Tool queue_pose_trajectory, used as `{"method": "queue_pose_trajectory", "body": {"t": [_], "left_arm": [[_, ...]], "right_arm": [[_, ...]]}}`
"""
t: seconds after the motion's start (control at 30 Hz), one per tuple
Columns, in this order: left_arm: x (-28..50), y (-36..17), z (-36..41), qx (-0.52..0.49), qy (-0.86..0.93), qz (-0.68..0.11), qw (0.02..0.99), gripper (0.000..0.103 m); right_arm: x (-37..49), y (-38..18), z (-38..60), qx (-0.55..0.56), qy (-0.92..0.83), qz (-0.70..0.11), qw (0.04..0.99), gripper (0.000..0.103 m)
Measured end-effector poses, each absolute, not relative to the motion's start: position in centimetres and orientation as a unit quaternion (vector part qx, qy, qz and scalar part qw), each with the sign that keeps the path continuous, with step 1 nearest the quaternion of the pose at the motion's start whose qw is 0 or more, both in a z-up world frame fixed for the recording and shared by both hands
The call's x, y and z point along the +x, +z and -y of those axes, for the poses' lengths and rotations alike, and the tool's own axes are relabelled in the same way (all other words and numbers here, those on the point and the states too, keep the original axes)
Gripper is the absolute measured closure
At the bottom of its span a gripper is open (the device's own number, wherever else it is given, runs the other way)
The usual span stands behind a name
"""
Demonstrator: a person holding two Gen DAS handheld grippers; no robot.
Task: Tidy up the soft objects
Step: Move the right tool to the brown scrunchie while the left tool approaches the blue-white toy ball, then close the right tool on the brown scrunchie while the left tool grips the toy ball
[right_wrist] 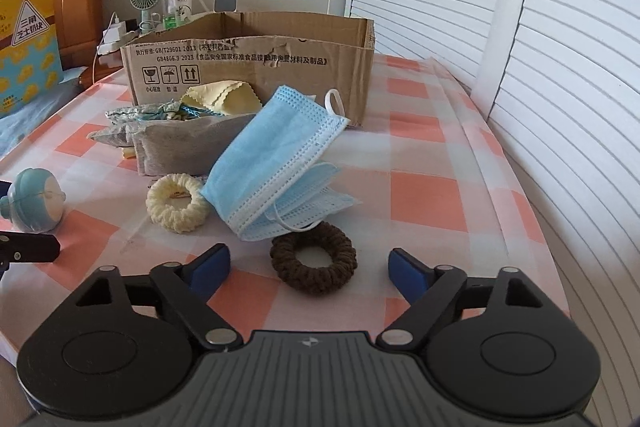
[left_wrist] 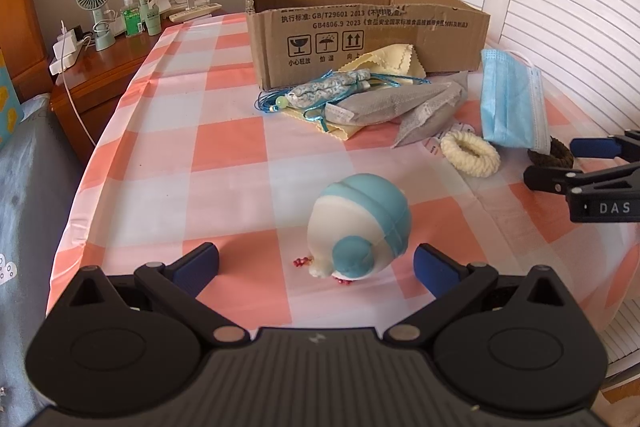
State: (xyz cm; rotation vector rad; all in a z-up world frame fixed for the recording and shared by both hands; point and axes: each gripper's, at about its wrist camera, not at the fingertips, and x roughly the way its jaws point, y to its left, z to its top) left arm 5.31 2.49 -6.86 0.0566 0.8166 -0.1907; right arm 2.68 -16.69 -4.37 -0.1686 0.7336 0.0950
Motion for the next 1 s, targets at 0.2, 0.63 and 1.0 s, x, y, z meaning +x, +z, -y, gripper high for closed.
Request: {"method": "queue_pose_trajectory", "body": {"t": [0.2,0.63,1.0], "left_arm": [[5.5,-6.9,-2.6,0.027,-0.093,-0.390,0.916,0.000],[5.6,-6.4,-2.2,0.062,-0.100,-0.374,0.920,0.018],[5.3,-5.6,-1.5,0.076,-0.160,-0.365,0.914,0.057]], "right_arm": [[2.6,-4.0,16.7,-0.084,0.042,-0.355,0.930,0.048],[1.8,-3.9,17.1,-0.091,0.040,-0.355,0.929,0.053],[1.7,-3.9,17.2,-0.093,0.037,-0.352,0.931,0.055]]}}
